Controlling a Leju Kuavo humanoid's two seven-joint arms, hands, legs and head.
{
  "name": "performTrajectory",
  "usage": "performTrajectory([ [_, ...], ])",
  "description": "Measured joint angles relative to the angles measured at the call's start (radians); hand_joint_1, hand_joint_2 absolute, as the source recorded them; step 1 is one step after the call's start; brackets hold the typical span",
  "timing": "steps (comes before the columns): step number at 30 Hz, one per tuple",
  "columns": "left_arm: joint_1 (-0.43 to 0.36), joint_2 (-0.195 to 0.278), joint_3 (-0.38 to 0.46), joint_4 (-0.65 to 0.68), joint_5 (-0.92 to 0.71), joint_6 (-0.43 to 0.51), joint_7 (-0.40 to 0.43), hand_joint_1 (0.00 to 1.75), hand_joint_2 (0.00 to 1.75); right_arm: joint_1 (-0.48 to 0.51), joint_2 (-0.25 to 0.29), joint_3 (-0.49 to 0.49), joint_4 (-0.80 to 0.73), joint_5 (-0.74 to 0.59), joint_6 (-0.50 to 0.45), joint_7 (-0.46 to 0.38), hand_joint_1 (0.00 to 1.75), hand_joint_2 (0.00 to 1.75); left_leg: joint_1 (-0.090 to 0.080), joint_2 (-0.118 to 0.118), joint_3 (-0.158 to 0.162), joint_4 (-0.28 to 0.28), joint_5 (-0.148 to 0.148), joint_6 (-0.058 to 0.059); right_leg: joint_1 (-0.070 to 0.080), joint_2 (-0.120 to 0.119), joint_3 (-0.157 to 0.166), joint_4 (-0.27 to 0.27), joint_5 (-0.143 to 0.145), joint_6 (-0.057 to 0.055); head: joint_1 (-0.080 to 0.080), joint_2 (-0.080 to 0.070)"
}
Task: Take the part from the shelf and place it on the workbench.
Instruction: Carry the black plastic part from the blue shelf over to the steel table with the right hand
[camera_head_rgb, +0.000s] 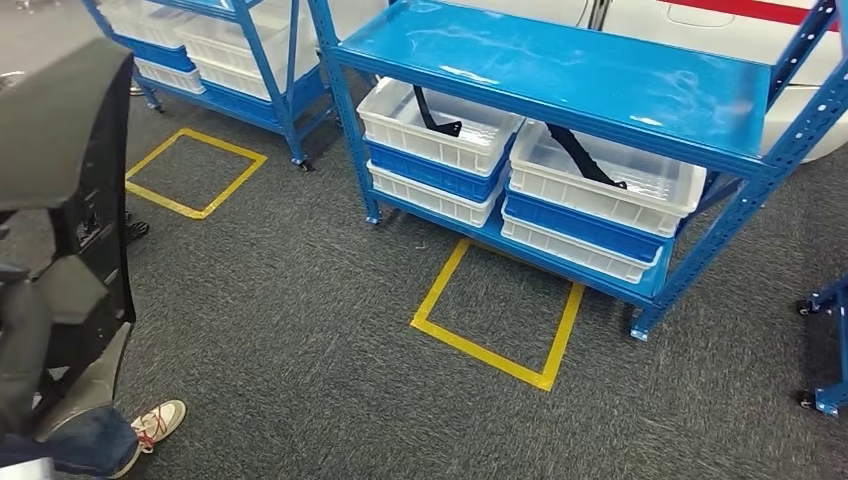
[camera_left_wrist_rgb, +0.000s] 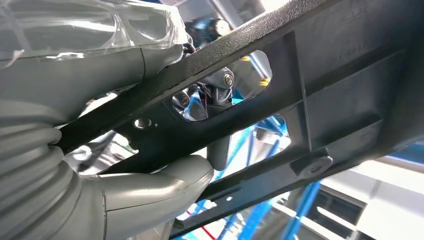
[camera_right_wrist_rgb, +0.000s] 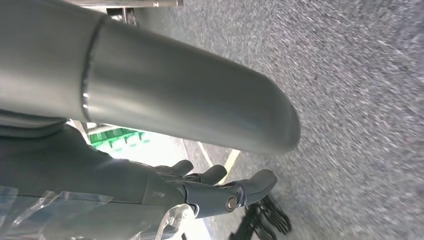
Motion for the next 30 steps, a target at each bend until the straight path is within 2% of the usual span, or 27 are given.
performTrajectory([
  [1,-0.004,0.000,0.000,0.000,0.004,-0.001,0.005,1.75,1.75,-0.001,0.000,-0.002,0.000,0.001,0.000,0.000,0.00,0.00,-0.005,0.019,0.038,-0.073,0.024,0.004,0.002,-0.010,0.002,0.000,-0.002,0.003,0.000,0.000],
  [2,-0.008,0.002,0.000,0.000,0.008,-0.001,0.009,1.75,1.75,-0.002,0.001,-0.004,0.000,0.002,0.000,0.000,0.00,0.00,-0.009,0.033,0.063,-0.125,0.038,0.010,0.004,-0.020,0.004,-0.001,-0.003,0.006,0.000,0.000],
  [3,-0.011,0.003,0.000,0.000,0.012,-0.002,0.012,1.75,1.75,-0.003,0.001,-0.007,0.000,0.003,0.000,0.000,0.00,0.00,-0.014,0.040,0.073,-0.148,0.042,0.015,0.006,-0.029,0.006,-0.002,-0.005,0.011,0.000,0.000],
  [5,-0.013,0.008,0.000,0.000,0.015,-0.002,0.017,1.75,1.75,-0.006,0.002,-0.013,0.000,0.004,0.000,0.000,0.00,0.00,-0.017,0.018,0.070,-0.155,0.045,0.026,0.006,-0.045,0.013,-0.007,-0.007,0.022,0.000,0.000],
  [6,-0.013,0.010,0.000,0.000,0.016,-0.001,0.020,1.75,1.75,-0.006,0.003,-0.016,0.000,0.005,0.000,0.000,0.00,0.00,-0.015,0.006,0.072,-0.159,0.050,0.031,0.005,-0.035,0.015,-0.005,-0.011,0.028,0.000,0.000],
  [8,-0.016,0.014,0.000,0.000,0.018,0.001,0.024,1.75,1.75,-0.006,0.004,-0.022,0.000,0.005,-0.002,-0.001,0.00,0.00,-0.009,-0.016,0.076,-0.167,0.059,0.045,0.004,0.019,-0.006,0.049,-0.051,0.035,0.001,0.000],
  [9,-0.017,0.015,-0.001,0.000,0.020,0.002,0.025,1.75,1.75,-0.004,0.003,-0.024,0.000,0.005,-0.003,-0.001,0.00,0.00,-0.008,-0.026,0.075,-0.168,0.061,0.050,0.004,0.050,-0.033,0.110,-0.084,0.034,0.002,0.000],
  [10,-0.018,0.016,-0.002,0.000,0.021,0.002,0.026,1.75,1.75,-0.003,0.003,-0.026,0.000,0.005,-0.004,-0.002,0.00,0.00,-0.009,-0.037,0.074,-0.168,0.063,0.053,0.006,0.067,-0.069,0.183,-0.119,0.032,0.002,0.000],
  [11,-0.018,0.016,-0.003,0.000,0.023,0.002,0.027,1.75,1.75,-0.001,0.003,-0.028,0.000,0.005,-0.004,-0.002,0.00,0.00,-0.011,-0.049,0.073,-0.168,0.063,0.054,0.007,0.073,-0.102,0.249,-0.142,0.031,0.002,0.000],
  [12,-0.017,0.016,-0.004,0.000,0.025,0.003,0.028,1.75,1.75,-0.001,0.003,-0.030,0.000,0.005,-0.004,-0.002,0.00,0.00,-0.012,-0.063,0.073,-0.167,0.063,0.055,0.008,0.075,-0.122,0.286,-0.147,0.030,0.002,0.000],
  [13,-0.016,0.016,-0.004,0.000,0.026,0.004,0.029,1.75,1.75,0.000,0.003,-0.034,0.000,0.005,-0.004,-0.002,0.00,0.00,-0.012,-0.078,0.073,-0.167,0.063,0.055,0.008,0.077,-0.123,0.282,-0.130,0.028,0.002,0.000],
  [14,-0.016,0.016,-0.005,0.000,0.027,0.004,0.029,1.75,1.75,0.000,0.002,-0.037,0.000,0.005,-0.004,-0.002,0.00,0.00,-0.012,-0.094,0.074,-0.166,0.063,0.054,0.007,0.082,-0.104,0.236,-0.095,0.026,0.002,0.000],
  [15,-0.016,0.016,-0.005,0.000,0.028,0.005,0.030,1.75,1.75,0.001,0.000,-0.040,0.000,0.005,-0.005,-0.002,0.00,0.00,-0.011,-0.108,0.075,-0.164,0.062,0.054,0.007,0.099,-0.072,0.163,-0.053,0.024,0.003,0.000],
  [16,-0.016,0.016,-0.005,0.000,0.031,0.005,0.030,1.75,1.75,0.002,-0.002,-0.043,0.000,0.005,-0.005,-0.002,0.00,0.00,-0.012,-0.122,0.073,-0.161,0.061,0.051,0.005,0.131,-0.040,0.090,-0.021,0.021,0.002,0.000],
  [17,-0.017,0.016,-0.005,0.000,0.039,0.006,0.030,1.75,1.75,0.003,-0.004,-0.045,0.000,0.005,-0.006,-0.003,0.00,0.00,-0.011,-0.135,0.070,-0.159,0.061,0.048,0.003,0.157,-0.017,0.034,0.001,0.019,0.002,0.000],
  [18,-0.018,0.016,-0.004,0.000,0.049,0.008,0.030,1.75,1.75,0.002,-0.006,-0.047,0.000,0.005,-0.006,-0.003,0.00,0.00,-0.010,-0.147,0.064,-0.157,0.061,0.042,0.003,0.175,-0.005,0.003,0.008,0.017,0.002,0.000],
  [19,-0.019,0.017,-0.004,0.000,0.061,0.011,0.030,1.75,1.75,0.000,-0.006,-0.049,0.000,0.004,-0.006,-0.003,0.00,0.00,-0.007,-0.161,0.058,-0.156,0.063,0.035,0.004,0.178,-0.002,-0.006,0.006,0.014,0.002,0.000],
  [20,-0.020,0.018,-0.003,0.000,0.072,0.015,0.029,1.75,1.75,-0.002,-0.006,-0.051,0.000,0.004,-0.006,-0.004,0.00,0.00,-0.004,-0.176,0.053,-0.157,0.065,0.028,0.004,0.161,-0.001,-0.009,0.008,0.011,0.002,0.000],
  [21,-0.020,0.021,-0.002,0.000,0.079,0.018,0.028,1.75,1.75,-0.005,-0.005,-0.053,0.000,0.004,-0.006,-0.004,0.00,0.00,-0.002,-0.179,0.050,-0.156,0.066,0.022,0.004,0.145,0.001,-0.012,0.009,0.006,0.003,0.000],
  [22,-0.021,0.025,-0.001,0.000,0.083,0.020,0.027,1.75,1.75,-0.006,-0.005,-0.055,0.000,0.004,-0.007,-0.004,0.00,0.00,-0.002,-0.161,0.042,-0.142,0.058,0.017,0.002,0.128,0.004,-0.015,0.010,0.002,0.001,0.000],
  [23,-0.023,0.028,0.000,0.000,0.085,0.021,0.027,1.75,1.75,-0.005,-0.005,-0.058,-0.001,0.004,-0.007,-0.004,0.00,0.00,-0.004,-0.131,0.025,-0.107,0.040,0.012,-0.001,0.110,0.007,-0.019,0.011,-0.002,-0.001,0.000],
  [25,-0.026,0.032,0.000,0.000,0.091,0.022,0.025,1.75,1.75,-0.002,-0.007,-0.063,-0.001,0.004,-0.007,-0.004,0.00,0.00,-0.001,-0.058,-0.041,0.025,-0.020,0.001,-0.001,0.077,0.011,-0.020,0.008,-0.007,-0.006,0.000],
  [26,-0.026,0.032,0.000,0.000,0.095,0.022,0.023,1.75,1.75,-0.001,-0.007,-0.066,-0.001,0.004,-0.007,-0.004,0.00,0.00,0.003,-0.042,-0.078,0.096,-0.046,-0.004,0.000,0.061,0.012,-0.020,0.006,-0.007,-0.006,0.000],
  [27,-0.026,0.033,-0.001,0.000,0.101,0.021,0.021,1.75,1.75,-0.001,-0.007,-0.068,-0.001,0.005,-0.007,-0.004,0.00,0.00,0.006,-0.035,-0.104,0.142,-0.056,-0.009,0.001,0.045,0.013,-0.020,0.004,-0.007,-0.006,0.000],
  [28,-0.026,0.033,-0.002,0.000,0.110,0.020,0.018,1.75,1.75,-0.001,-0.007,-0.069,-0.001,0.005,-0.007,-0.004,0.00,0.00,0.010,-0.032,-0.109,0.148,-0.047,-0.012,0.001,0.030,0.016,-0.020,0.001,-0.005,-0.006,0.000],
  [29,-0.027,0.033,-0.002,0.000,0.120,0.017,0.016,1.75,1.75,-0.001,-0.007,-0.070,-0.001,0.006,-0.007,-0.004,0.00,0.00,0.013,-0.026,-0.090,0.109,-0.021,-0.015,0.000,0.016,0.020,-0.020,-0.002,-0.003,-0.006,0.000],
  [30,-0.030,0.033,-0.002,0.000,0.132,0.012,0.014,1.75,1.75,-0.002,-0.006,-0.071,-0.001,0.007,-0.007,-0.004,0.00,0.00,0.015,-0.012,-0.051,0.036,0.015,-0.017,-0.001,0.003,0.026,-0.020,-0.006,0.002,-0.006,0.000],
])
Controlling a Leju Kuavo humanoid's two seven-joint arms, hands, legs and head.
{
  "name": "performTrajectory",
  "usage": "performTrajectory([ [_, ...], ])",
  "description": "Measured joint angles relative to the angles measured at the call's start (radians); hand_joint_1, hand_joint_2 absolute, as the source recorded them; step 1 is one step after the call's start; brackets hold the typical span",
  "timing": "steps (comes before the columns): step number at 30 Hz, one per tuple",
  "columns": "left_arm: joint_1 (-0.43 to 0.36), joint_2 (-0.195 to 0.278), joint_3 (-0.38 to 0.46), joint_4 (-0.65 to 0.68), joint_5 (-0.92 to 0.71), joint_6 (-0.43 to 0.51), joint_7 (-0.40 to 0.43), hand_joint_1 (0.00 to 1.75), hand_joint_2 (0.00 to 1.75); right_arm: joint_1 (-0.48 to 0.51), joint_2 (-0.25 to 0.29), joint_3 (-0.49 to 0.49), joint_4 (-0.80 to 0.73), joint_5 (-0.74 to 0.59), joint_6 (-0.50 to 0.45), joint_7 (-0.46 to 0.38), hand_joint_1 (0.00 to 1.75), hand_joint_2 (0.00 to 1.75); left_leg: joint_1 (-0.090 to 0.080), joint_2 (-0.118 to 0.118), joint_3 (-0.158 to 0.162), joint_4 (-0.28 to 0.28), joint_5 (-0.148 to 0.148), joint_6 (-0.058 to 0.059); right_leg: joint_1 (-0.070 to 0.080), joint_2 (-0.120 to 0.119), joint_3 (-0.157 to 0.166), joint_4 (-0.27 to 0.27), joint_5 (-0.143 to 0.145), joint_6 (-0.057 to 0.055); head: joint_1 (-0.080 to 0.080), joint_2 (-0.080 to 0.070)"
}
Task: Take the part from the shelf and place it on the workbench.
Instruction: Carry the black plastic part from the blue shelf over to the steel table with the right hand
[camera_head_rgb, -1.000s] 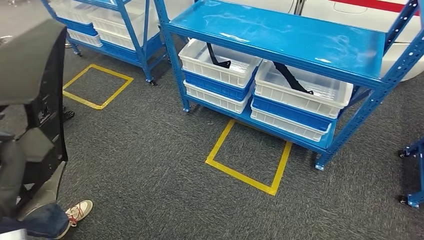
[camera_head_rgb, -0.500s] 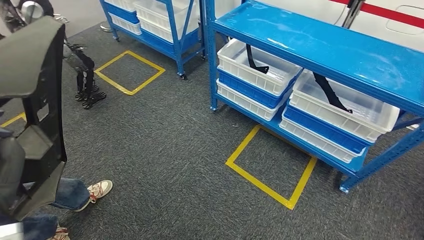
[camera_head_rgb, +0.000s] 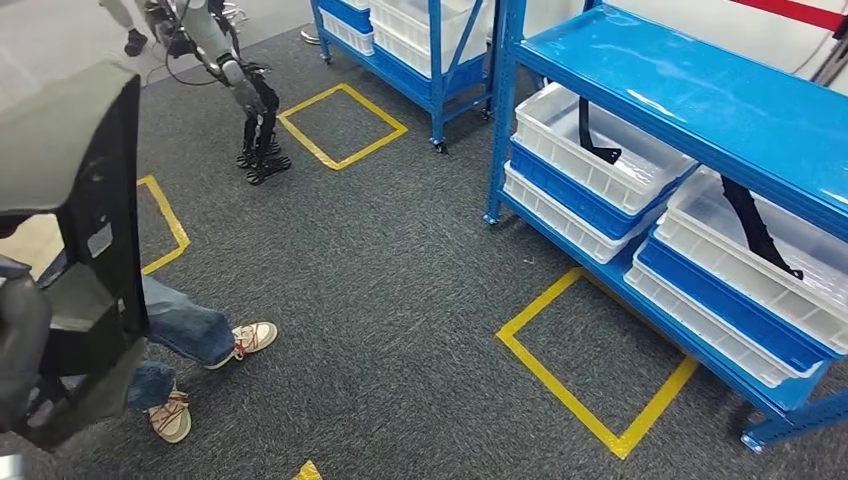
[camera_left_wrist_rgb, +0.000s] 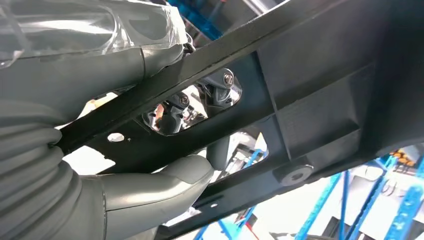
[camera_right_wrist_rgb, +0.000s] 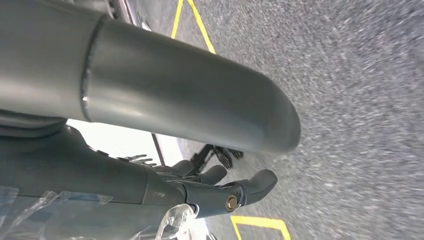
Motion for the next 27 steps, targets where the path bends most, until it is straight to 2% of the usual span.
performTrajectory([
  [2,-0.008,0.002,-0.001,0.000,0.028,-0.016,0.000,1.75,1.75,-0.001,0.001,-0.003,0.000,0.004,0.000,0.000,0.00,0.00,-0.005,0.040,0.073,-0.138,0.051,0.005,0.004,-0.022,0.012,-0.001,-0.010,0.012,0.001,0.000],
  [3,-0.011,0.002,-0.001,0.000,0.041,-0.024,0.002,1.75,1.75,-0.003,0.002,-0.004,0.000,0.006,0.001,0.000,0.00,0.00,-0.008,0.052,0.090,-0.174,0.060,0.010,0.006,-0.030,0.018,-0.002,-0.015,0.019,0.002,0.000],
  [4,-0.014,0.003,-0.002,0.000,0.051,-0.030,0.004,1.75,1.75,-0.004,0.002,-0.006,0.000,0.007,0.001,0.000,0.00,0.00,-0.013,0.052,0.093,-0.184,0.058,0.018,0.008,-0.039,0.022,-0.005,-0.018,0.025,0.004,0.000],
  [6,-0.016,0.007,-0.002,0.000,0.061,-0.035,0.005,1.75,1.75,-0.008,0.006,-0.010,0.000,0.008,0.002,0.000,0.00,0.00,-0.015,0.027,0.091,-0.187,0.060,0.032,0.005,-0.052,0.031,-0.011,-0.024,0.036,0.005,0.000],
  [7,-0.017,0.010,-0.002,-0.001,0.063,-0.034,0.005,1.75,1.75,-0.009,0.008,-0.012,0.000,0.009,0.003,0.000,0.00,0.00,-0.014,0.013,0.091,-0.189,0.061,0.039,0.003,-0.037,0.031,-0.002,-0.034,0.041,0.006,0.000],
  [8,-0.019,0.012,-0.003,-0.001,0.064,-0.033,0.004,1.75,1.75,-0.009,0.011,-0.013,0.000,0.009,0.005,0.000,0.00,0.00,-0.012,0.002,0.093,-0.191,0.063,0.048,0.001,-0.010,0.020,0.026,-0.053,0.044,0.006,0.000],
  [9,-0.020,0.014,-0.003,-0.002,0.064,-0.033,0.002,1.75,1.75,-0.007,0.012,-0.013,0.000,0.009,0.006,0.000,0.00,0.00,-0.010,-0.010,0.094,-0.193,0.064,0.055,0.000,0.023,-0.004,0.079,-0.083,0.044,0.007,0.000],
  [10,-0.021,0.014,-0.004,-0.002,0.064,-0.032,0.000,1.75,1.75,-0.006,0.013,-0.013,0.000,0.009,0.008,-0.001,0.00,0.00,-0.012,-0.021,0.094,-0.192,0.063,0.060,0.002,0.051,-0.042,0.152,-0.118,0.043,0.008,0.000],
  [11,-0.020,0.014,-0.006,-0.002,0.064,-0.032,-0.001,1.75,1.75,-0.004,0.015,-0.013,0.000,0.009,0.009,-0.001,0.00,0.00,-0.014,-0.033,0.094,-0.192,0.063,0.063,0.004,0.063,-0.084,0.230,-0.148,0.040,0.009,0.000],
  [12,-0.020,0.014,-0.007,-0.001,0.064,-0.032,-0.002,1.75,1.75,-0.003,0.016,-0.014,0.001,0.009,0.009,-0.001,0.00,0.00,-0.017,-0.047,0.094,-0.192,0.062,0.065,0.006,0.068,-0.120,0.289,-0.162,0.038,0.009,0.000],
  [13,-0.019,0.014,-0.009,-0.001,0.064,-0.032,-0.002,1.75,1.75,-0.002,0.017,-0.014,0.001,0.009,0.010,-0.002,0.00,0.00,-0.019,-0.063,0.095,-0.192,0.061,0.066,0.008,0.070,-0.140,0.311,-0.154,0.035,0.009,0.000],
  [14,-0.019,0.015,-0.011,-0.001,0.064,-0.032,-0.002,1.75,1.75,-0.001,0.017,-0.014,0.001,0.009,0.010,-0.002,0.00,0.00,-0.021,-0.079,0.097,-0.192,0.061,0.067,0.009,0.073,-0.140,0.290,-0.125,0.031,0.009,0.000],
  [15,-0.018,0.015,-0.012,-0.002,0.064,-0.031,-0.002,1.75,1.75,0.000,0.017,-0.015,0.001,0.009,0.010,-0.002,0.00,0.00,-0.023,-0.095,0.100,-0.191,0.060,0.067,0.010,0.084,-0.122,0.230,-0.081,0.026,0.009,0.000],
  [16,-0.018,0.015,-0.012,-0.002,0.063,-0.031,-0.001,1.75,1.75,0.001,0.016,-0.017,0.001,0.009,0.010,-0.002,0.00,0.00,-0.022,-0.109,0.102,-0.191,0.059,0.066,0.010,0.111,-0.095,0.153,-0.033,0.020,0.009,0.000],
  [17,-0.018,0.015,-0.013,-0.001,0.062,-0.030,0.001,1.75,1.75,0.002,0.015,-0.018,0.001,0.009,0.010,-0.002,0.00,0.00,-0.024,-0.124,0.102,-0.190,0.056,0.064,0.010,0.138,-0.070,0.083,0.001,0.016,0.009,0.000],
  [18,-0.017,0.015,-0.013,-0.001,0.061,-0.029,0.005,1.75,1.75,0.002,0.014,-0.020,0.001,0.009,0.010,-0.004,0.00,0.00,-0.024,-0.137,0.100,-0.189,0.055,0.060,0.009,0.157,-0.053,0.035,0.021,0.013,0.010,0.000],
  [19,-0.016,0.016,-0.013,-0.001,0.060,-0.028,0.012,1.75,1.75,0.001,0.013,-0.021,0.001,0.009,0.010,-0.005,0.00,0.00,-0.023,-0.149,0.097,-0.188,0.054,0.055,0.010,0.166,-0.045,0.012,0.027,0.012,0.009,0.000],
  [21,-0.013,0.017,-0.012,-0.001,0.059,-0.026,0.024,1.75,1.75,-0.003,0.015,-0.022,0.001,0.009,0.012,-0.006,0.00,0.00,-0.017,-0.174,0.091,-0.189,0.055,0.044,0.012,0.139,-0.039,0.003,0.026,0.006,0.009,0.000],
  [22,-0.010,0.020,-0.011,-0.002,0.059,-0.026,0.028,1.75,1.75,-0.005,0.016,-0.022,0.001,0.009,0.012,-0.006,0.00,0.00,-0.017,-0.165,0.087,-0.181,0.051,0.039,0.012,0.125,-0.035,0.000,0.027,0.001,0.009,0.000],
  [23,-0.010,0.022,-0.010,-0.002,0.059,-0.025,0.030,1.75,1.75,-0.005,0.018,-0.023,0.001,0.009,0.013,-0.006,0.00,0.00,-0.018,-0.139,0.076,-0.157,0.038,0.034,0.010,0.109,-0.030,-0.004,0.027,-0.004,0.008,0.000],
  [25,-0.007,0.027,-0.008,-0.002,0.060,-0.025,0.034,1.75,1.75,-0.003,0.019,-0.024,0.001,0.009,0.013,-0.006,0.00,0.00,-0.019,-0.062,0.020,-0.043,-0.017,0.025,0.011,0.079,-0.022,-0.008,0.024,-0.012,0.006,0.000],
  [26,-0.006,0.028,-0.007,-0.002,0.060,-0.025,0.034,1.75,1.75,-0.001,0.019,-0.024,0.001,0.009,0.013,-0.006,0.00,0.00,-0.016,-0.038,-0.018,0.031,-0.048,0.020,0.012,0.063,-0.020,-0.008,0.021,-0.014,0.005,0.000],
  [27,-0.004,0.028,-0.007,-0.002,0.060,-0.024,0.035,1.75,1.75,0.000,0.019,-0.025,0.001,0.009,0.013,-0.006,0.00,0.00,-0.012,-0.027,-0.051,0.091,-0.067,0.016,0.013,0.049,-0.017,-0.007,0.018,-0.014,0.005,0.000],
])
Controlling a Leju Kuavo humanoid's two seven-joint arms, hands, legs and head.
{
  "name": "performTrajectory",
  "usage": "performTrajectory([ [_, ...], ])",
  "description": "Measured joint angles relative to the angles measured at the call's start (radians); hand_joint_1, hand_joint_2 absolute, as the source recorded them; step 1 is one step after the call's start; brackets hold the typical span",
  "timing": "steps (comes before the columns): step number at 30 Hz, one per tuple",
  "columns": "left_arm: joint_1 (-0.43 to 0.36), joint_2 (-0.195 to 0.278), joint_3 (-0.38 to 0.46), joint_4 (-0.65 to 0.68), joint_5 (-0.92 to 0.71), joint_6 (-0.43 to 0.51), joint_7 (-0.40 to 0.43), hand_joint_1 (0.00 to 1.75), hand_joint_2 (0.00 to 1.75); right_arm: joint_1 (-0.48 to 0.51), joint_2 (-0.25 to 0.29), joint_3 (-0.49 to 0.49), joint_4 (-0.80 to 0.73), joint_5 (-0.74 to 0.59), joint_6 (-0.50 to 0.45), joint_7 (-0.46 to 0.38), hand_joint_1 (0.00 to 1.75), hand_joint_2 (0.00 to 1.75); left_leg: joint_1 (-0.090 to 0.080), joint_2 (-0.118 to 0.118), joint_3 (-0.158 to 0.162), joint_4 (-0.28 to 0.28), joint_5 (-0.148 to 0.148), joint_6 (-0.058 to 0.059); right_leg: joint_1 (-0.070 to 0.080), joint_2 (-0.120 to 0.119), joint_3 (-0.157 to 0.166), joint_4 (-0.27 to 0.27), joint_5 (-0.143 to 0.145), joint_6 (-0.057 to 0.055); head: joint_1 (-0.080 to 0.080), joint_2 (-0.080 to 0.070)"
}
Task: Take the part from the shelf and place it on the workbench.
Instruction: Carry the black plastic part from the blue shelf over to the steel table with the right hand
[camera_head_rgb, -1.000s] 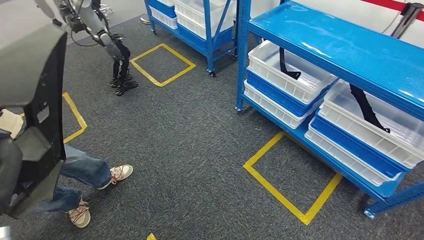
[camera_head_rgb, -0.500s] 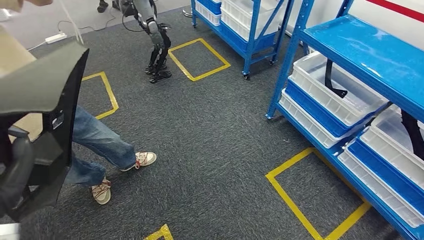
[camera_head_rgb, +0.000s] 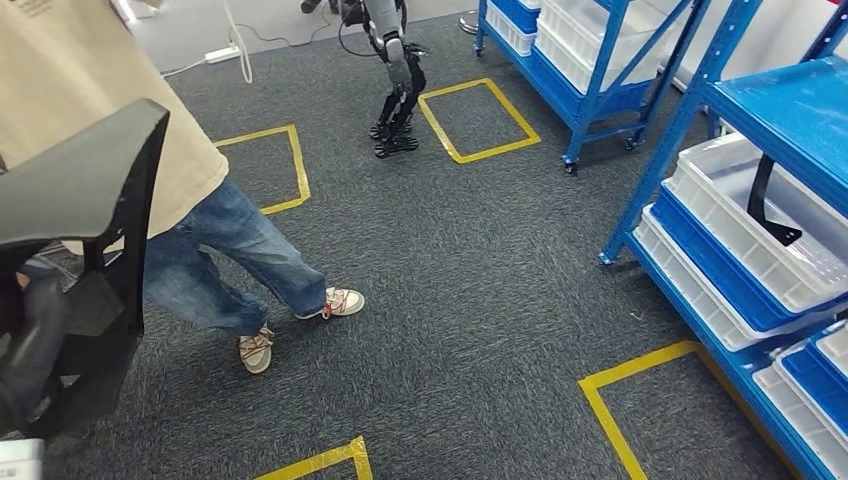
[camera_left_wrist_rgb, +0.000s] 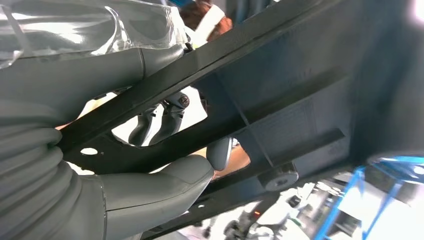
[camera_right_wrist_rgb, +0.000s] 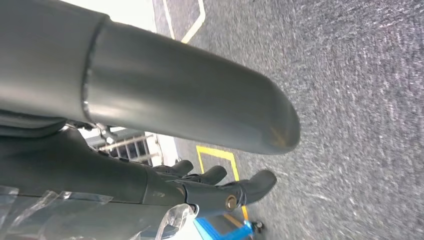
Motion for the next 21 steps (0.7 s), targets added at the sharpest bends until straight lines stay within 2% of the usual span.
performTrajectory([
  [1,0.002,0.000,0.000,0.000,0.000,0.000,0.000,1.75,1.75,0.000,0.000,-0.001,0.000,0.000,0.000,0.000,0.00,0.00,0.004,0.005,-0.017,0.029,-0.003,-0.003,0.000,-0.014,0.003,0.000,-0.004,0.001,0.000,0.000],
  [2,0.003,0.000,0.000,0.000,0.001,0.000,0.000,1.75,1.75,0.000,0.000,-0.001,0.000,0.000,0.000,0.000,0.00,0.00,0.006,0.009,-0.012,0.016,0.013,-0.006,0.000,-0.028,0.007,0.000,-0.008,0.003,0.000,0.000],
  [3,0.003,0.001,0.000,0.000,0.002,0.001,0.000,1.75,1.75,0.000,0.001,-0.002,0.000,0.000,0.000,0.000,0.00,0.00,0.008,0.017,0.015,-0.038,0.044,-0.008,0.000,-0.041,0.013,0.000,-0.012,0.006,0.000,0.000],
  [5,0.002,0.002,0.001,0.000,0.004,0.002,0.000,1.75,1.75,-0.001,0.003,-0.002,0.000,0.000,0.000,0.000,0.00,0.00,0.005,0.059,0.095,-0.190,0.108,-0.006,0.003,-0.065,0.028,0.000,-0.025,0.015,0.000,0.000],
  [6,0.002,0.002,0.003,0.000,0.005,0.003,0.000,1.75,1.75,-0.002,0.003,-0.002,0.000,0.000,0.000,0.000,0.00,0.00,0.002,0.074,0.122,-0.241,0.124,0.000,0.005,-0.074,0.034,0.000,-0.031,0.022,0.001,0.000],
  [7,0.002,0.003,0.004,0.000,0.007,0.003,0.000,1.75,1.75,-0.002,0.003,-0.002,0.000,0.000,0.000,0.000,0.00,0.00,-0.003,0.082,0.135,-0.267,0.128,0.006,0.007,-0.083,0.040,-0.001,-0.037,0.028,0.002,0.000],
  [9,0.002,0.004,0.005,0.000,0.011,0.006,0.000,1.75,1.75,-0.007,0.005,-0.002,0.000,0.000,0.000,0.000,0.00,0.00,-0.009,0.058,0.135,-0.271,0.126,0.020,0.007,-0.104,0.050,-0.005,-0.045,0.039,0.003,0.000],
  [10,0.002,0.006,0.006,0.000,0.013,0.009,-0.001,1.75,1.75,-0.008,0.006,-0.002,0.000,0.000,0.000,0.000,0.00,0.00,-0.009,0.045,0.137,-0.274,0.126,0.026,0.004,-0.102,0.054,-0.003,-0.051,0.045,0.004,0.000],
  [11,0.001,0.007,0.007,-0.001,0.016,0.011,-0.002,1.75,1.75,-0.010,0.007,-0.002,0.000,0.000,0.000,0.000,0.00,0.00,-0.007,0.032,0.139,-0.276,0.128,0.034,0.001,-0.084,0.050,0.015,-0.065,0.048,0.004,0.000],
  [12,0.001,0.008,0.008,-0.001,0.017,0.014,-0.003,1.75,1.75,-0.008,0.008,-0.003,0.000,0.000,0.000,0.000,0.00,0.00,-0.005,0.021,0.142,-0.279,0.129,0.042,-0.002,-0.056,0.035,0.053,-0.089,0.051,0.004,0.000],
  [13,0.001,0.009,0.008,-0.001,0.018,0.016,-0.003,1.75,1.75,-0.007,0.009,-0.003,0.000,0.000,0.001,0.000,0.00,0.00,-0.003,0.011,0.144,-0.280,0.129,0.047,-0.003,-0.021,0.009,0.108,-0.118,0.051,0.005,0.000],
  [14,0.000,0.009,0.008,-0.001,0.019,0.017,-0.003,1.75,1.75,-0.006,0.010,-0.003,0.000,0.000,0.001,-0.001,0.00,0.00,-0.004,0.000,0.144,-0.280,0.128,0.051,-0.003,0.003,-0.032,0.186,-0.152,0.051,0.005,0.000],
  [15,0.001,0.009,0.008,-0.001,0.020,0.018,-0.004,1.75,1.75,-0.004,0.010,-0.003,0.000,0.000,0.001,-0.001,0.00,0.00,-0.005,-0.012,0.145,-0.280,0.127,0.053,-0.003,0.015,-0.074,0.259,-0.177,0.051,0.005,0.000],
  [16,0.002,0.009,0.007,-0.001,0.021,0.018,-0.004,1.75,1.75,-0.003,0.010,-0.003,0.000,0.000,0.001,-0.001,0.00,0.00,-0.006,-0.025,0.145,-0.280,0.126,0.054,-0.002,0.020,-0.107,0.310,-0.187,0.051,0.005,0.000],
  [17,0.002,0.009,0.007,-0.001,0.021,0.019,-0.004,1.75,1.75,-0.002,0.011,-0.003,0.000,0.000,0.001,-0.001,0.00,0.00,-0.006,-0.042,0.147,-0.280,0.125,0.054,-0.002,0.023,-0.125,0.325,-0.174,0.050,0.005,0.000],
  [18,0.002,0.009,0.007,-0.001,0.022,0.020,-0.004,1.75,1.75,-0.002,0.011,-0.003,0.000,0.000,0.001,-0.001,0.00,0.00,-0.007,-0.057,0.149,-0.279,0.124,0.054,-0.003,0.025,-0.120,0.293,-0.142,0.049,0.005,0.000],
  [20,0.002,0.009,0.007,-0.001,0.022,0.022,-0.005,1.75,1.75,-0.001,0.011,-0.003,0.000,0.000,0.001,-0.001,0.00,0.00,-0.004,-0.089,0.157,-0.278,0.120,0.049,-0.005,0.048,-0.066,0.141,-0.048,0.045,0.005,0.000],
  [21,0.003,0.009,0.007,-0.001,0.022,0.023,-0.005,1.75,1.75,0.000,0.011,-0.003,0.000,0.000,0.001,-0.001,0.00,0.00,-0.003,-0.101,0.159,-0.278,0.117,0.044,-0.007,0.074,-0.042,0.079,-0.019,0.044,0.005,0.000],
])
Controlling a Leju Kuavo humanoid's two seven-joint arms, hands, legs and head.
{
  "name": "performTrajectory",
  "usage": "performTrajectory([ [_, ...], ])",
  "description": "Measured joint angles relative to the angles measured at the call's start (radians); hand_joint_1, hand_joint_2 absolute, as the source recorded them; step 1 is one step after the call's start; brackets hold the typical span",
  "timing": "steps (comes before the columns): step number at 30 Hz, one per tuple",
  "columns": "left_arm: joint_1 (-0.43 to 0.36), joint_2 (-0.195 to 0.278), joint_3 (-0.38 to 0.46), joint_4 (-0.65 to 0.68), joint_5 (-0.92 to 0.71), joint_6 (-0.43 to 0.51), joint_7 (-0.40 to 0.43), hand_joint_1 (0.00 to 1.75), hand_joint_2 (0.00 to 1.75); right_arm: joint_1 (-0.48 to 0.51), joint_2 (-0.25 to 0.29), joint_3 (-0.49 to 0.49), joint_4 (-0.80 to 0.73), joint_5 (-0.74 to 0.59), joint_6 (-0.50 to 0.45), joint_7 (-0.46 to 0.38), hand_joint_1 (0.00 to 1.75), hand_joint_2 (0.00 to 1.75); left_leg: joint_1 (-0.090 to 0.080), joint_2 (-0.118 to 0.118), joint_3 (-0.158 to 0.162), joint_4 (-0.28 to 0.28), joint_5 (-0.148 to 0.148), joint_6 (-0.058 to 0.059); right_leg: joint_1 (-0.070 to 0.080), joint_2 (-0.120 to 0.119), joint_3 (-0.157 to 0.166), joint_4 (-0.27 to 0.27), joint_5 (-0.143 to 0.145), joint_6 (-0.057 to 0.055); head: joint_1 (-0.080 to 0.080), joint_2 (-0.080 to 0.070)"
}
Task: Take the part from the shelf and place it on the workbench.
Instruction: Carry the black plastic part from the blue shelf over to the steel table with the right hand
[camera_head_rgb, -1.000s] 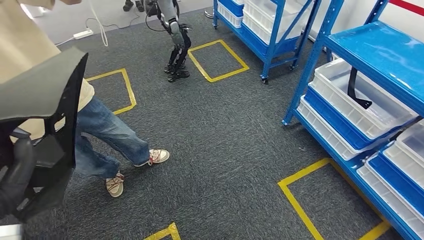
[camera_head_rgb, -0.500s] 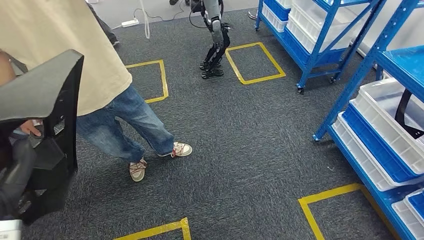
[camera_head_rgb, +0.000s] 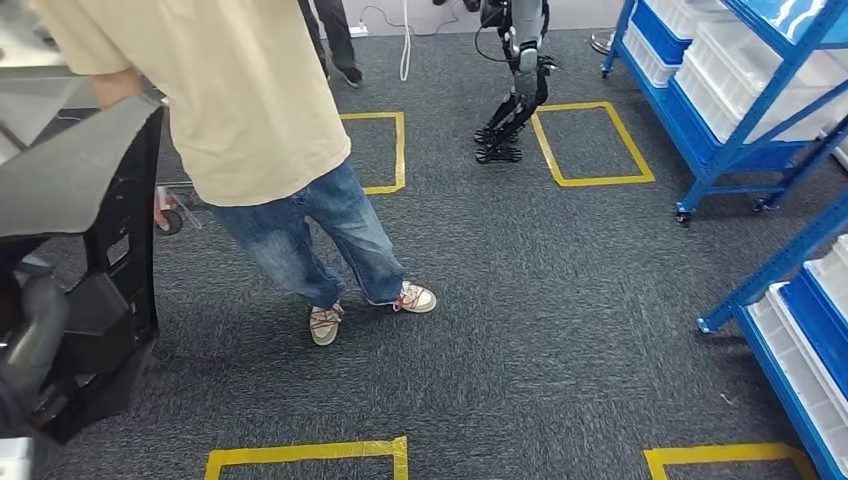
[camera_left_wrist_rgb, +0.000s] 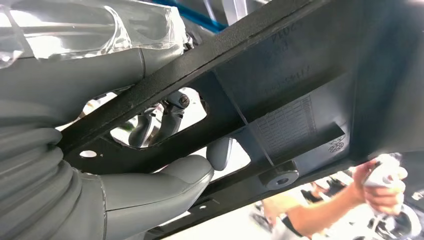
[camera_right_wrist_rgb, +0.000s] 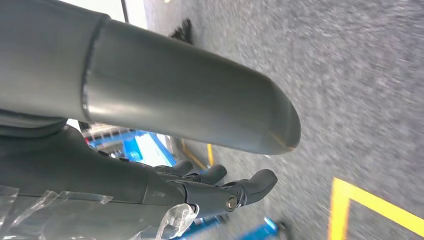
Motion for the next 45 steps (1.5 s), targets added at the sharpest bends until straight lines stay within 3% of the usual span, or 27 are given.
performTrajectory([
  [1,0.000,0.000,0.000,0.000,0.000,0.001,0.000,1.75,1.75,0.000,0.000,0.000,0.000,0.000,0.000,-0.001,0.00,0.00,0.001,-0.012,0.000,0.001,-0.002,-0.005,-0.001,0.023,0.017,-0.044,0.018,-0.002,-0.001,0.000],
  [3,0.000,0.002,0.000,0.000,0.001,0.002,0.000,1.75,1.75,-0.002,0.001,0.000,0.000,0.000,0.000,-0.004,0.00,0.00,0.005,-0.031,-0.005,-0.001,-0.001,-0.017,0.003,0.041,0.023,-0.058,0.018,-0.009,-0.002,0.000],
  [5,0.002,0.004,0.001,0.000,0.002,0.003,0.000,1.75,1.75,-0.007,0.002,0.000,0.000,0.000,0.000,-0.009,0.00,0.00,0.011,-0.044,-0.011,-0.001,0.002,-0.028,0.006,0.014,0.026,-0.062,0.021,-0.021,-0.002,0.000],
  [7,0.000,0.006,0.002,0.000,0.003,0.003,0.000,1.75,1.75,-0.007,0.003,0.000,0.000,0.000,-0.001,-0.011,0.00,0.00,0.007,0.004,-0.036,0.043,-0.022,-0.034,0.004,-0.018,0.028,-0.065,0.023,-0.033,-0.005,0.000],
  [9,-0.002,0.007,0.002,0.000,0.005,0.003,0.000,1.75,1.75,-0.002,0.003,0.000,0.000,0.000,-0.001,-0.011,0.00,0.00,0.002,0.078,-0.097,0.171,-0.082,-0.038,0.007,-0.048,0.029,-0.066,0.021,-0.042,-0.007,0.000],
  [11,0.000,0.007,0.001,0.000,0.007,0.003,0.000,1.75,1.75,0.003,0.003,0.000,0.000,0.000,0.000,-0.011,0.00,0.00,0.003,0.103,-0.159,0.297,-0.126,-0.039,0.013,-0.079,0.029,-0.066,0.018,-0.046,-0.007,0.000],
  [12,0.000,0.007,0.000,0.000,0.008,0.003,0.000,1.75,1.75,0.003,0.003,0.000,0.000,0.000,0.000,-0.011,0.00,0.00,0.002,0.106,-0.165,0.311,-0.124,-0.037,0.015,-0.093,0.029,-0.066,0.017,-0.047,-0.007,0.000],
  [13,0.000,0.007,0.000,0.000,0.008,0.003,0.000,1.75,1.75,0.002,0.003,0.000,0.000,0.000,0.000,-0.011,0.00,0.00,0.000,0.109,-0.151,0.286,-0.106,-0.033,0.017,-0.106,0.030,-0.066,0.015,-0.047,-0.007,0.000],
  [14,0.000,0.007,0.000,0.000,0.009,0.003,0.000,1.75,1.75,0.001,0.004,0.000,0.000,0.000,0.000,-0.011,0.00,0.00,-0.005,0.122,-0.114,0.217,-0.075,-0.027,0.018,-0.119,0.033,-0.066,0.013,-0.047,-0.007,0.000],
  [16,-0.005,0.008,0.002,0.000,0.009,0.003,0.000,1.75,1.75,-0.001,0.006,0.000,0.000,0.000,0.000,-0.011,0.00,0.00,-0.023,0.174,-0.032,0.066,-0.027,-0.009,0.020,-0.142,0.040,-0.066,0.008,-0.044,-0.007,0.000],
  [18,-0.010,0.009,0.003,0.000,0.009,0.003,-0.001,1.75,1.75,-0.002,0.008,0.000,0.000,0.000,0.000,-0.011,0.00,0.00,-0.038,0.197,0.001,-0.001,-0.013,0.005,0.021,-0.165,0.046,-0.067,0.002,-0.036,-0.007,0.000],
  [20,-0.012,0.011,0.003,0.000,0.009,0.002,-0.001,1.75,1.75,-0.005,0.010,0.000,0.000,0.000,0.000,-0.011,0.00,0.00,-0.039,0.169,0.004,-0.007,-0.008,0.013,0.020,-0.184,0.053,-0.068,-0.004,-0.026,-0.008,0.000],
  [22,-0.015,0.011,0.002,0.000,0.009,0.001,-0.001,1.75,1.75,-0.006,0.012,-0.001,0.000,0.000,0.000,-0.011,0.00,0.00,-0.032,0.144,0.015,-0.018,0.000,0.020,0.017,-0.145,0.048,-0.039,-0.026,-0.016,-0.009,0.000],
  [24,-0.017,0.010,0.000,0.000,0.009,-0.001,-0.001,1.75,1.75,-0.003,0.012,0.000,0.000,0.000,0.000,-0.013,0.00,0.00,-0.025,0.122,0.020,-0.024,0.004,0.026,0.014,-0.076,-0.001,0.069,-0.082,-0.008,-0.009,0.000],
  [26,-0.017,0.008,-0.003,0.000,0.009,-0.003,-0.002,1.75,1.75,-0.001,0.012,0.000,0.000,0.000,0.000,-0.017,0.00,0.00,-0.022,0.096,0.019,-0.023,0.005,0.028,0.013,-0.052,-0.073,0.202,-0.132,-0.003,-0.009,0.000],
  [27,-0.017,0.008,-0.004,0.000,0.010,-0.003,-0.002,1.75,1.75,0.000,0.012,0.000,0.000,0.000,0.000,-0.017,0.00,0.00,-0.020,0.082,0.019,-0.022,0.004,0.028,0.012,-0.051,-0.093,0.233,-0.134,-0.001,-0.009,0.000],
  [28,-0.017,0.008,-0.005,0.000,0.009,-0.004,-0.002,1.75,1.75,0.000,0.012,0.000,0.000,0.000,0.000,-0.017,0.00,0.00,-0.018,0.066,0.020,-0.021,0.004,0.026,0.010,-0.050,-0.094,0.222,-0.112,0.002,-0.009,0.000],
  [29,-0.017,0.007,-0.006,0.000,0.010,-0.005,-0.002,1.75,1.75,0.001,0.012,-0.001,0.000,0.000,0.000,-0.017,0.00,0.00,-0.014,0.051,0.021,-0.019,0.002,0.024,0.007,-0.046,-0.076,0.173,-0.076,0.005,-0.010,0.000],
  [31,-0.017,0.007,-0.008,0.000,0.010,-0.006,-0.002,1.75,1.75,0.003,0.012,-0.001,0.000,0.000,0.000,-0.017,0.00,0.00,-0.007,0.020,0.018,-0.008,-0.005,0.013,-0.005,-0.003,-0.013,0.021,-0.001,0.014,-0.009,0.000],
  [33,-0.019,0.007,-0.009,0.000,0.010,-0.008,-0.001,1.75,1.75,0.004,0.013,0.000,0.000,0.000,0.000,-0.017,0.00,0.00,-0.004,-0.005,0.009,0.002,-0.010,-0.002,-0.010,0.031,0.020,-0.056,0.022,0.011,-0.009,0.000],
  [35,-0.019,0.007,-0.009,0.000,0.011,-0.008,0.000,1.75,1.75,0.000,0.014,0.000,0.000,0.000,0.000,-0.018,0.00,0.00,-0.002,-0.028,0.001,0.000,-0.006,-0.012,-0.007,0.012,0.021,-0.058,0.019,-0.004,-0.010,0.000],
  [36,-0.018,0.008,-0.008,0.000,0.011,-0.008,0.001,1.75,1.75,-0.002,0.014,0.000,0.000,0.000,0.000,-0.018,0.00,0.00,-0.001,-0.022,-0.001,0.004,-0.008,-0.016,-0.006,-0.002,0.022,-0.059,0.020,-0.011,-0.011,0.000],
  [38,-0.018,0.009,-0.008,0.000,0.012,-0.007,0.003,1.75,1.75,-0.003,0.015,-0.001,0.000,0.000,0.000,-0.018,0.00,0.00,-0.003,0.030,-0.028,0.057,-0.037,-0.022,-0.006,-0.031,0.025,-0.062,0.020,-0.025,-0.014,0.000],
  [40,-0.018,0.010,-0.008,0.000,0.012,-0.007,0.003,1.75,1.75,0.000,0.015,-0.001,0.000,0.000,0.000,-0.018,0.00,0.00,-0.004,0.092,-0.092,0.187,-0.097,-0.027,-0.001,-0.057,0.026,-0.062,0.016,-0.034,-0.017,0.000],
  [42,-0.015,0.010,-0.009,0.000,0.012,-0.007,0.004,1.75,1.75,0.003,0.015,-0.001,0.000,0.000,0.000,-0.018,0.00,0.00,-0.002,0.106,-0.154,0.306,-0.136,-0.029,0.003,-0.086,0.026,-0.062,0.013,-0.037,-0.017,0.000],
  [43,-0.014,0.010,-0.009,0.000,0.013,-0.007,0.004,1.75,1.75,0.003,0.015,-0.001,0.000,0.000,0.000,-0.018,0.00,0.00,-0.002,0.108,-0.161,0.319,-0.132,-0.029,0.004,-0.100,0.028,-0.062,0.010,-0.038,-0.018,0.000],
  [45,-0.014,0.011,-0.009,0.000,0.013,-0.007,0.004,1.75,1.75,0.000,0.015,-0.001,0.000,0.000,0.000,-0.018,0.00,0.00,-0.006,0.125,-0.106,0.212,-0.073,-0.022,0.006,-0.126,0.035,-0.062,0.005,-0.037,-0.018,0.000],
])
